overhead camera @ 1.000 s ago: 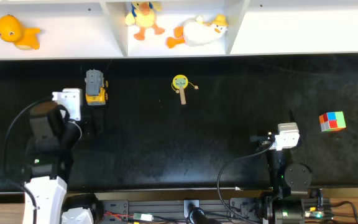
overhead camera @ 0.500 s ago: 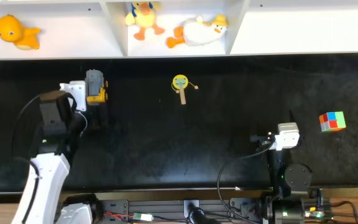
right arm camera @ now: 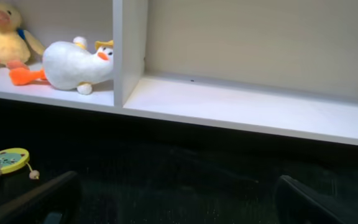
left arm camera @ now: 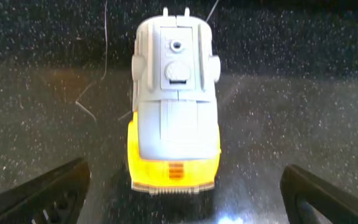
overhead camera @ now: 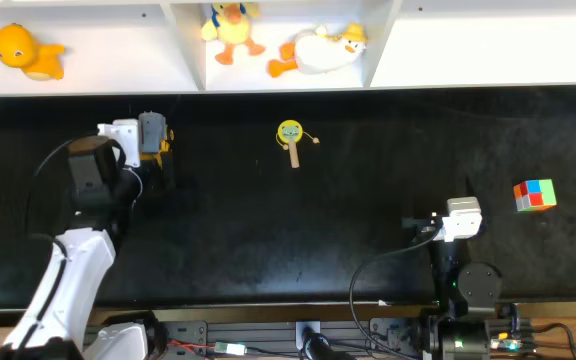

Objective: Store Toys

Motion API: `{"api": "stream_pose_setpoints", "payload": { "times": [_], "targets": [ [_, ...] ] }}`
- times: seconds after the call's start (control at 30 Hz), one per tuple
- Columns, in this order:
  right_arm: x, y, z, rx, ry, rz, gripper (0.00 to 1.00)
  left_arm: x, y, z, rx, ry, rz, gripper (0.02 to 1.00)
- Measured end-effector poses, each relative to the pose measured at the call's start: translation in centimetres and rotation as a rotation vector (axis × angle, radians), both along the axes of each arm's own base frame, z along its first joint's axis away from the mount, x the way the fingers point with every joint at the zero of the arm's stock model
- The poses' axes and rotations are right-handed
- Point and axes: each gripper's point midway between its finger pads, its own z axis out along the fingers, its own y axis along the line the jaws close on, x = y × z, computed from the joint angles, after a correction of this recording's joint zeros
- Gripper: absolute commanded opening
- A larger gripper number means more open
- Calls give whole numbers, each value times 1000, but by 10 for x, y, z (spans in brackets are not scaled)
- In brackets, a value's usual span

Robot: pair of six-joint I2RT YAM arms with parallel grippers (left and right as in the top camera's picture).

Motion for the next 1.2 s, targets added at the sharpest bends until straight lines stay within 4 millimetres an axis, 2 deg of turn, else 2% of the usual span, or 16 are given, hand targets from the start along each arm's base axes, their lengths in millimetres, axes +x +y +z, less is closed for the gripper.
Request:
{"api": "stream_pose_setpoints", "payload": {
  "times": [0.2, 0.43, 0.67, 1.0, 1.2],
  "targets": [
    [0, 0, 0, 0, 0, 0, 993, 3, 1, -14, -1, 46, 4, 996],
    [0, 0, 0, 0, 0, 0, 996, 19, 3, -7, 4, 25, 6, 993],
    [0, 0, 0, 0, 0, 0, 996, 20, 5, -10, 11, 31, 13, 978],
    [0, 0, 0, 0, 0, 1, 996, 23, 9, -7, 23, 16, 27, 610],
    [0, 0, 0, 0, 0, 1, 996, 23, 9, -7, 25, 16, 28, 500]
  ]
}}
